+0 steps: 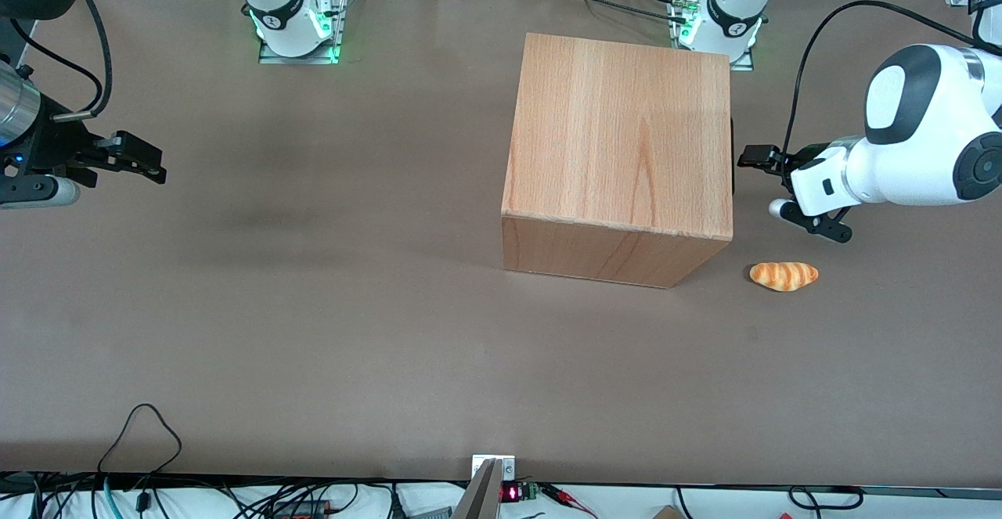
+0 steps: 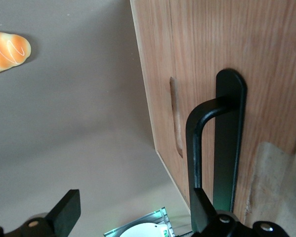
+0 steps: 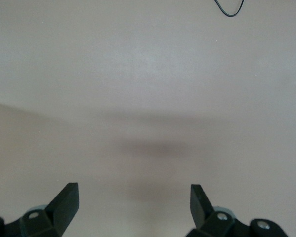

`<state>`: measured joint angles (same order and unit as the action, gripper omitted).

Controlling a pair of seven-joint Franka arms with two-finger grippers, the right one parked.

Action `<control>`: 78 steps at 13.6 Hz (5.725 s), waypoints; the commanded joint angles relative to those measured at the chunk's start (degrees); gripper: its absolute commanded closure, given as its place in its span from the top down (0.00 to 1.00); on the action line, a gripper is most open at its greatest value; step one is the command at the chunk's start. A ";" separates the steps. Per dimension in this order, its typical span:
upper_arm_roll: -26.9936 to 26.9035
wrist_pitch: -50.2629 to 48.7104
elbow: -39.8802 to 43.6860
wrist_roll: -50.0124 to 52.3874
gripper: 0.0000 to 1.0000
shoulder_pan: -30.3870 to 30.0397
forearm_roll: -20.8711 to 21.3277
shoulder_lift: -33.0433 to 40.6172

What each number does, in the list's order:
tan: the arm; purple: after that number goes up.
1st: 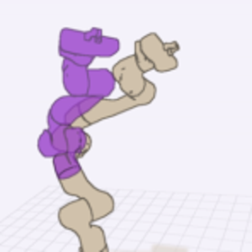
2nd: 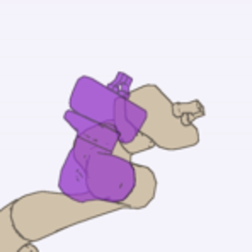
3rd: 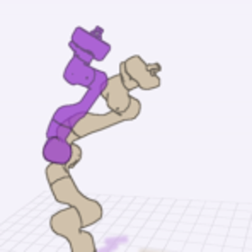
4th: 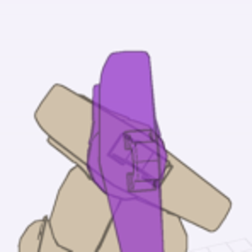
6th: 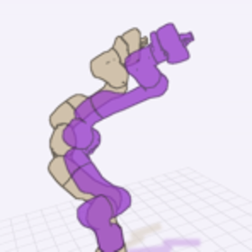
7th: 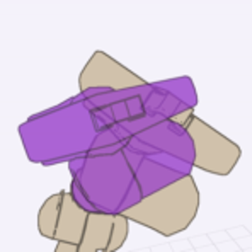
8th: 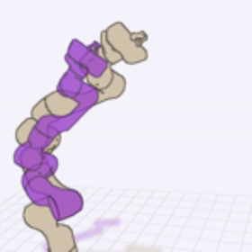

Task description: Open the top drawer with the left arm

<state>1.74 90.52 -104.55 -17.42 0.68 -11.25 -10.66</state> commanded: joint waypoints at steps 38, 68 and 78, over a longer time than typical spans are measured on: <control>0.02 5.46 1.37 -8.94 1.00 -6.65 -0.97 -7.36; -0.77 5.19 7.34 -11.66 1.00 -15.62 6.86 -10.08; -0.77 4.76 9.72 -14.56 1.00 -17.81 6.77 -11.32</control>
<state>0.90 93.87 -97.82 -30.70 -16.77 -6.58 -19.17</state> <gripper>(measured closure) 0.000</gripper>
